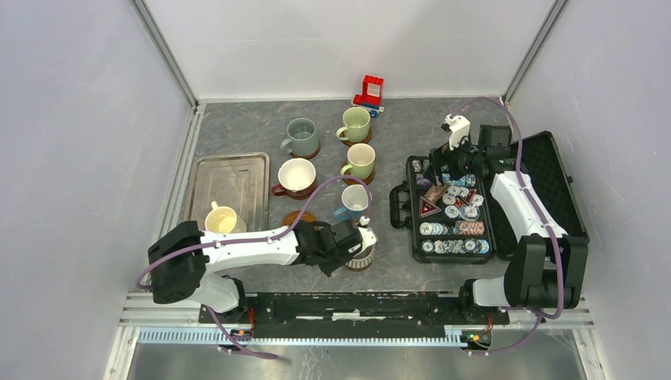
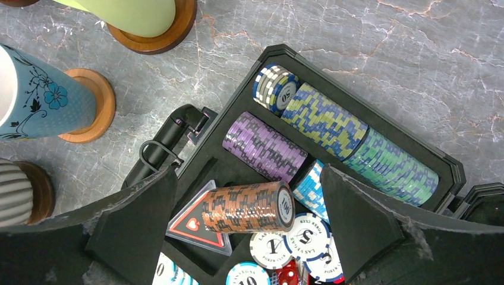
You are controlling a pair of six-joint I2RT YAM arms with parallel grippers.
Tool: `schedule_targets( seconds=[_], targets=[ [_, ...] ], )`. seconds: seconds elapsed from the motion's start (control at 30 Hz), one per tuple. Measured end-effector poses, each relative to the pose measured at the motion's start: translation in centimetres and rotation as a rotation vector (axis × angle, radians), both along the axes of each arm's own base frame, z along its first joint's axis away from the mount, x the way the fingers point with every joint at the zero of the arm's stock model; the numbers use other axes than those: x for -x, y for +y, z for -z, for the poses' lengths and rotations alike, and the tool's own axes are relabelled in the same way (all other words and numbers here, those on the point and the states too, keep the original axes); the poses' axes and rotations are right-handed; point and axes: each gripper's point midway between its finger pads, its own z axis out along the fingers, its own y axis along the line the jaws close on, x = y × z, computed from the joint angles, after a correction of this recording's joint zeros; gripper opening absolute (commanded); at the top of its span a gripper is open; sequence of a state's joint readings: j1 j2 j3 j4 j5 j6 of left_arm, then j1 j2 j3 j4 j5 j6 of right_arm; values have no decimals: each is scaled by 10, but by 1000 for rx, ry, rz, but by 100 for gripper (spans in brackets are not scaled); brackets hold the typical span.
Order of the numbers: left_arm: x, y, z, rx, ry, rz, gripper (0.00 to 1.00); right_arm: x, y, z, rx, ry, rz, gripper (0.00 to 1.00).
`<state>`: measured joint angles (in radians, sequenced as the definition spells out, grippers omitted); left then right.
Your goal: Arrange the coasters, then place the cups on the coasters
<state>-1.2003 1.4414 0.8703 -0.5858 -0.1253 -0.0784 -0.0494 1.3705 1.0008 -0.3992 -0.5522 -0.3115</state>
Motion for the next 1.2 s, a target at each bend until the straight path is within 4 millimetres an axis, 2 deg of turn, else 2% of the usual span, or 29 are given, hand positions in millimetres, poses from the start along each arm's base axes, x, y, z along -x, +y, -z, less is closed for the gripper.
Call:
schedule_targets(
  seconds=[0.47, 0.6, 0.7, 0.93, 1.2],
  targets=[
    [8, 3, 8, -1, 34, 3, 3, 2, 0, -2, 2, -9, -2, 98],
    [8, 1, 8, 6, 37, -9, 13, 3, 0, -2, 3, -10, -3, 98],
    [8, 1, 9, 8, 41, -18, 27, 4, 0, -2, 4, -11, -3, 98],
    [8, 0, 8, 12, 41, -18, 42, 5, 0, -2, 6, -11, -4, 98],
    [13, -6, 4, 38, 41, 4, 47, 5, 0, -3, 6, -16, -4, 98]
  ],
)
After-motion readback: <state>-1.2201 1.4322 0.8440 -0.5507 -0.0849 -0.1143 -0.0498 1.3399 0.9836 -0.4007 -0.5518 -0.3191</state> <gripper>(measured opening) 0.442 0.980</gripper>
